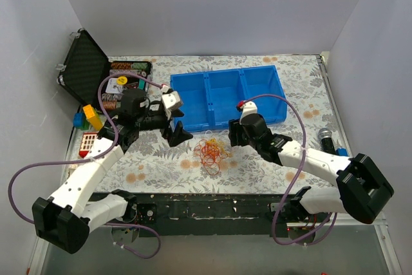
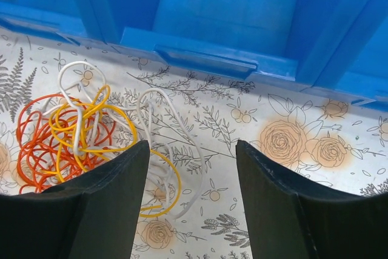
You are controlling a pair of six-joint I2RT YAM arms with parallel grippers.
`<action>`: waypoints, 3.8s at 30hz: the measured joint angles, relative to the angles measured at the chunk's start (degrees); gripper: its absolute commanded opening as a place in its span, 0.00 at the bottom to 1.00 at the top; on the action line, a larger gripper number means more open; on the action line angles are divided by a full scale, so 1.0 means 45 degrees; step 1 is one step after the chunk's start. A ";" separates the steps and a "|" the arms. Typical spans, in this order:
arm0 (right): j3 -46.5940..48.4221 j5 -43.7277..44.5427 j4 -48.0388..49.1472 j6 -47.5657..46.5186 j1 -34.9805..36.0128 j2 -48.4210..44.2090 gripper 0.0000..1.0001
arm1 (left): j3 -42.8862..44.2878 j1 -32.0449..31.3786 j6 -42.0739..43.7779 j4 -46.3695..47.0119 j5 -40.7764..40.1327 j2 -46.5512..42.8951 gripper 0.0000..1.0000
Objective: Untangle the cables
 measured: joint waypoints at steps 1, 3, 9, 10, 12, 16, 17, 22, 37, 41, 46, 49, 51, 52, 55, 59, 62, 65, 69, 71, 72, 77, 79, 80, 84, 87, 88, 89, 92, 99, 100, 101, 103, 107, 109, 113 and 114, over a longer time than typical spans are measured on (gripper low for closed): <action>0.0000 0.0092 -0.0015 -0.0010 0.0000 0.0024 0.66 | -0.0160 0.0000 0.0068 -0.0005 0.0010 0.0068 0.98; 0.0000 0.0189 0.0010 -0.0015 0.0000 0.0199 0.58 | -0.0350 -0.0034 0.0185 -0.0024 0.0005 0.0243 0.98; 0.0000 0.0068 0.0223 -0.0053 0.0000 0.1438 0.01 | -0.0384 -0.0083 0.0495 0.0010 0.0005 0.0520 0.98; 0.0000 0.0019 0.0223 -0.0053 0.0000 0.1491 0.01 | -0.0384 -0.0097 0.0525 0.0039 0.0005 0.0520 0.98; 0.0000 -0.0151 0.0287 -0.0039 0.0000 0.1457 0.01 | -0.0384 -0.0151 0.0529 0.0126 0.0010 0.0525 0.98; 0.0000 -0.0903 0.0330 -0.0277 0.0024 0.0593 0.01 | -0.0389 -0.0287 0.0534 0.0325 0.0131 0.0573 0.98; 0.0000 -0.1161 0.0379 -0.0350 0.0044 0.0155 0.01 | -0.0393 -0.0330 0.0554 0.0398 0.0209 0.0602 0.98; 0.0029 -0.3075 0.0821 -0.0753 0.0277 -0.1977 0.01 | -0.0826 -0.0665 0.1078 0.0991 0.0860 0.0714 0.98; 0.1496 -0.7504 0.0617 -0.1365 0.1064 -0.1996 0.01 | -0.1399 -0.1724 0.2560 0.2268 0.2205 0.1812 0.98; 0.1787 -0.7956 0.0627 -0.1370 0.1209 -0.1991 0.01 | -0.1399 -0.1831 0.2783 0.2550 0.2152 0.1846 0.77; 0.1831 -0.8208 0.0549 -0.1375 0.1277 -0.1991 0.01 | -0.1404 -0.1865 0.2958 0.2919 0.1909 0.1846 0.05; 0.1831 -0.8145 0.0529 -0.1370 0.1277 -0.2001 0.30 | -0.1404 -0.1899 0.2744 0.3041 0.1865 0.1826 0.00; 0.1831 -0.8024 0.0510 -0.1326 0.1277 -0.2050 0.48 | -0.1399 -0.1914 0.2487 0.3094 0.1817 0.1787 0.00; 0.1821 -0.7907 0.0495 -0.1292 0.1277 -0.2113 0.54 | -0.1370 -0.1914 0.2365 0.3079 0.1792 0.1763 0.00; 0.1559 -0.7465 0.0544 -0.1297 0.1287 -0.2623 0.65 | -0.1049 -0.1914 0.1836 0.3016 0.1622 0.1637 0.00; 0.0797 -0.7019 0.0879 -0.1341 0.1287 -0.3526 0.70 | 0.0083 -0.1923 0.0962 0.2943 0.1472 0.1438 0.00; 0.0476 -0.6776 0.1399 -0.1355 0.1292 -0.3662 0.70 | 0.0733 -0.2001 0.0291 0.3021 0.1481 0.1156 0.00; 0.0423 -0.6528 0.2074 -0.1370 0.1360 -0.3487 0.72 | 0.1059 -0.2220 -0.0364 0.3079 0.1491 0.0806 0.00; 0.0423 -0.5790 0.3444 -0.1598 0.1695 -0.3201 0.72 | 0.1248 -0.2618 -0.1039 0.3075 0.1486 0.0515 0.00; 0.0423 -0.5440 0.4133 -0.1749 0.1880 -0.3036 0.72 | 0.1384 -0.2798 -0.1297 0.3036 0.1477 0.0486 0.00; 0.0427 -0.5348 0.4444 -0.1812 0.1953 -0.2905 0.72 | 0.1486 -0.2885 -0.1413 0.3011 0.1438 0.0486 0.00; 0.0495 -0.5100 0.5265 -0.1938 0.2293 -0.1773 0.68 | 0.2463 -0.3118 -0.1923 0.2827 0.1277 0.0549 0.00; 0.0486 -0.4988 0.5425 -0.1899 0.2443 -0.1248 0.66 | 0.3104 -0.3138 -0.2147 0.2827 0.1239 0.0627 0.00; 0.0447 -0.4925 0.5557 -0.1875 0.2472 -0.1010 0.65 | 0.3444 -0.3138 -0.2263 0.2866 0.1214 0.0675 0.00; 0.0000 -0.4813 0.5989 -0.1622 0.2550 -0.0423 0.62 | 0.4979 -0.3138 -0.2696 0.2929 0.1141 0.0947 0.00; -0.0267 -0.4809 0.6169 -0.1447 0.2565 0.0053 0.61 | 0.6091 -0.3138 -0.2939 0.3016 0.1001 0.1190 0.00; -0.0359 -0.4809 0.6251 -0.1370 0.2560 0.0199 0.61 | 0.6489 -0.3143 -0.3026 0.3050 0.0918 0.1277 0.00; -0.0457 -0.4809 0.6285 -0.1307 0.2565 0.0335 0.61 | 0.6887 -0.3138 -0.3089 0.3138 0.0806 0.1375 0.00; -0.0894 -0.4813 0.6499 -0.1151 0.2565 0.0733 0.60 | 0.8004 -0.3143 -0.3254 0.3497 0.0330 0.1627 0.00; -0.2395 -0.4760 0.6688 -0.0627 0.2565 0.1321 0.54 | 0.9802 -0.3143 -0.3288 0.4974 -0.1443 0.2050 0.00; -0.2623 -0.4755 0.6742 -0.0554 0.2565 0.1399 0.54 | 0.9913 -0.3143 -0.3245 0.5212 -0.1715 0.2093 0.00; -0.2827 -0.4755 0.6781 -0.0481 0.2565 0.1481 0.54 | 1.0006 -0.3143 -0.3211 0.5372 -0.1933 0.2147 0.00; -0.3186 -0.4745 0.6844 -0.0321 0.2565 0.1622 0.54 | 1.0210 -0.3143 -0.3070 0.5814 -0.2448 0.2317 0.00; -0.3755 -0.4711 0.6858 -0.0068 0.2565 0.1812 0.56 | 1.1113 -0.3143 -0.2676 0.6654 -0.3444 0.2987 0.00; -0.3832 -0.4687 0.6999 0.0044 0.2565 0.1817 0.59 | 1.1657 -0.3143 -0.2385 0.7082 -0.3920 0.3356 0.00; -0.3861 -0.4634 0.7077 0.0141 0.2565 0.1773 0.61 | 1.2172 -0.3143 -0.1661 0.8058 -0.4843 0.3730 0.00; -0.3881 -0.4609 0.7057 0.0146 0.2565 0.1729 0.61 | 1.2230 -0.3143 -0.1491 0.8218 -0.5022 0.3784 0.00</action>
